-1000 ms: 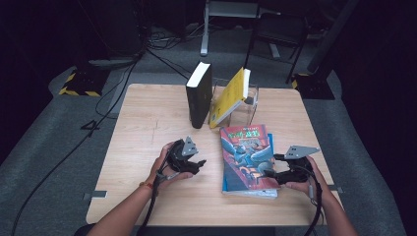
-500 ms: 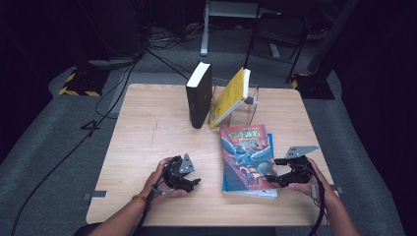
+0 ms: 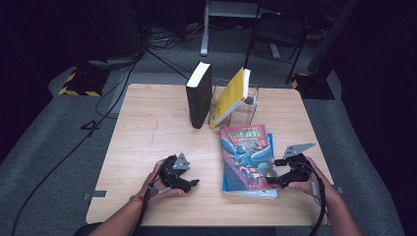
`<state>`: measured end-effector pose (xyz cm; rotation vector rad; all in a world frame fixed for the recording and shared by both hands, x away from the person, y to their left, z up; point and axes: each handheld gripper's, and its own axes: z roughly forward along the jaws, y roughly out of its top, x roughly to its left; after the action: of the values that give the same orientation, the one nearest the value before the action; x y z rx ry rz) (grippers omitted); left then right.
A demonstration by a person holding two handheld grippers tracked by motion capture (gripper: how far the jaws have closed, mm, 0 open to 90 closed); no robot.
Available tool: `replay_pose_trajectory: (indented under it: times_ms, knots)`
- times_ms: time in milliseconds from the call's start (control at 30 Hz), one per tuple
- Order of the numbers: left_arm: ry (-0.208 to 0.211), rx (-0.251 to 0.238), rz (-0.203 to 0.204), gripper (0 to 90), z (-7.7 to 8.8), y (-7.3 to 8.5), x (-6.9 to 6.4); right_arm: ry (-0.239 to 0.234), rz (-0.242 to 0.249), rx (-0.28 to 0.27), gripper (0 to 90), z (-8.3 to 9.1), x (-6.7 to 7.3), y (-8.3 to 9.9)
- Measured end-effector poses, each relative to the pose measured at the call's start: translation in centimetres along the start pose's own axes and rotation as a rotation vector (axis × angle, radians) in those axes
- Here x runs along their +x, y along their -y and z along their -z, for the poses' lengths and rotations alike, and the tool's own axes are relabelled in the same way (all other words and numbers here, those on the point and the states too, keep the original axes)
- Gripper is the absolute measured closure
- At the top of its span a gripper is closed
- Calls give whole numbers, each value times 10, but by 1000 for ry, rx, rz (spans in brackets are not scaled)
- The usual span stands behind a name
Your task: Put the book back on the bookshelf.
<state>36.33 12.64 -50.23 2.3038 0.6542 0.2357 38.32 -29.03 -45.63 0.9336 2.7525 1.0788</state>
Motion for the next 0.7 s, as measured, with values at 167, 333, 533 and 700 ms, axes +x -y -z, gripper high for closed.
replay_pose_trajectory:
  times_ms: [167,333,533,700]
  knots:
    - [-8,-9,7,194,-3,-1,-1,23,21,9,108,-2,2,-4]
    - [-4,-5,1,173,-6,-4,1,51,61,-7,153,1,6,-6]
    - [0,-4,-3,170,-7,-5,2,86,95,-11,191,4,10,-8]
    - [1,-5,-5,170,-7,-5,2,119,136,-25,232,7,15,-11]
